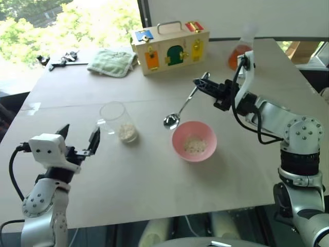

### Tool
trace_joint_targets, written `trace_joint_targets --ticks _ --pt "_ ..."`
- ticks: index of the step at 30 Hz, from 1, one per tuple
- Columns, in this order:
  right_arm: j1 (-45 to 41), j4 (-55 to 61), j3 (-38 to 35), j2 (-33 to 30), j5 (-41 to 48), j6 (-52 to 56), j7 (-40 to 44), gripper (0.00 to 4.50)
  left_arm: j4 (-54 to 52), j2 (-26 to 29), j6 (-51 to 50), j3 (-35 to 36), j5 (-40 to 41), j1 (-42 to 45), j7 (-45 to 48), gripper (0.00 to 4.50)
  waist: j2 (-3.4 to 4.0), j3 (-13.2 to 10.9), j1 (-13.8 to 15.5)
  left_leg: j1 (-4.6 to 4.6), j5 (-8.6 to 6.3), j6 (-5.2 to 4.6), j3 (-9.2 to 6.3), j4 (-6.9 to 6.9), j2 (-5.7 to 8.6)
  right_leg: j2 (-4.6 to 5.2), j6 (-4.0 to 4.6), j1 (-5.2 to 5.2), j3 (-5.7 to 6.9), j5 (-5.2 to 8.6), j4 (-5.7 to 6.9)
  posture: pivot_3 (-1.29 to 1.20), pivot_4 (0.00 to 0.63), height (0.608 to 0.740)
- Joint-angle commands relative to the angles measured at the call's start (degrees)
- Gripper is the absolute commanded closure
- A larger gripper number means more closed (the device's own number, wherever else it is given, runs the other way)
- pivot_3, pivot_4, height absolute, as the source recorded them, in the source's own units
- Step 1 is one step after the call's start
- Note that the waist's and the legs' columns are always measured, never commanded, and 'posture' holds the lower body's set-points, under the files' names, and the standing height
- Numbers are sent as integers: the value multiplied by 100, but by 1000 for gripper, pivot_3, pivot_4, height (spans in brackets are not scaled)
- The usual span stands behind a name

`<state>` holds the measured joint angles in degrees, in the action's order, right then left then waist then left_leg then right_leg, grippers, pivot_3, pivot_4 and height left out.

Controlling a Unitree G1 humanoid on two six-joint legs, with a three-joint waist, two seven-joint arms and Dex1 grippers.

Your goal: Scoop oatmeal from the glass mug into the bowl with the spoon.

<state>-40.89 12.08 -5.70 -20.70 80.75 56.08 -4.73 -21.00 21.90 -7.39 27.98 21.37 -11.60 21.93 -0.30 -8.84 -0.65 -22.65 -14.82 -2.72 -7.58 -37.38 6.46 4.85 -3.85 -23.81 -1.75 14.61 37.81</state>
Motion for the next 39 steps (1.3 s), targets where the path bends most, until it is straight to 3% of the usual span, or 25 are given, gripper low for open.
trace_joint_targets --ticks 1,16,20,28,30,39 --pt "-51 304 -257 -64 72 -101 -50 4500 141 75 255 -29 -128 54 47 1765 0 0 -15 0 0 0 1 0 0 0 0 -2 -2 0 0 0 150 740" --pt "56 410 -336 -106 54 -122 -56 4500 647 50 445 -288 -445 501 -58 1765 0 0 -8 0 0 0 0 2 0 0 0 -3 -2 0 3 0 150 740" --pt "60 438 -332 -89 68 -131 -78 4500 734 52 442 -330 -518 564 -134 2934 0 0 -13 0 0 0 0 2 0 0 0 -4 -3 0 3 0 150 740" --pt "67 475 -310 -61 53 -142 -126 4500 978 78 430 -410 -548 781 -163 2934 0 0 -8 0 0 0 0 2 0 0 0 -3 -2 0 3 0 150 740" --pt "65 489 -304 -50 59 -146 -153 4500 1025 81 419 -423 -562 834 -161 3438 0 0 -8 0 0 0 -1 2 0 0 0 -4 -1 0 4 0 150 740" --pt "116 498 -278 -2 -40 -177 -119 4500 1138 134 378 -475 -569 916 -132 3438 0 0 -11 0 0 0 0 2 0 0 0 -4 -2 0 4 0 150 740"
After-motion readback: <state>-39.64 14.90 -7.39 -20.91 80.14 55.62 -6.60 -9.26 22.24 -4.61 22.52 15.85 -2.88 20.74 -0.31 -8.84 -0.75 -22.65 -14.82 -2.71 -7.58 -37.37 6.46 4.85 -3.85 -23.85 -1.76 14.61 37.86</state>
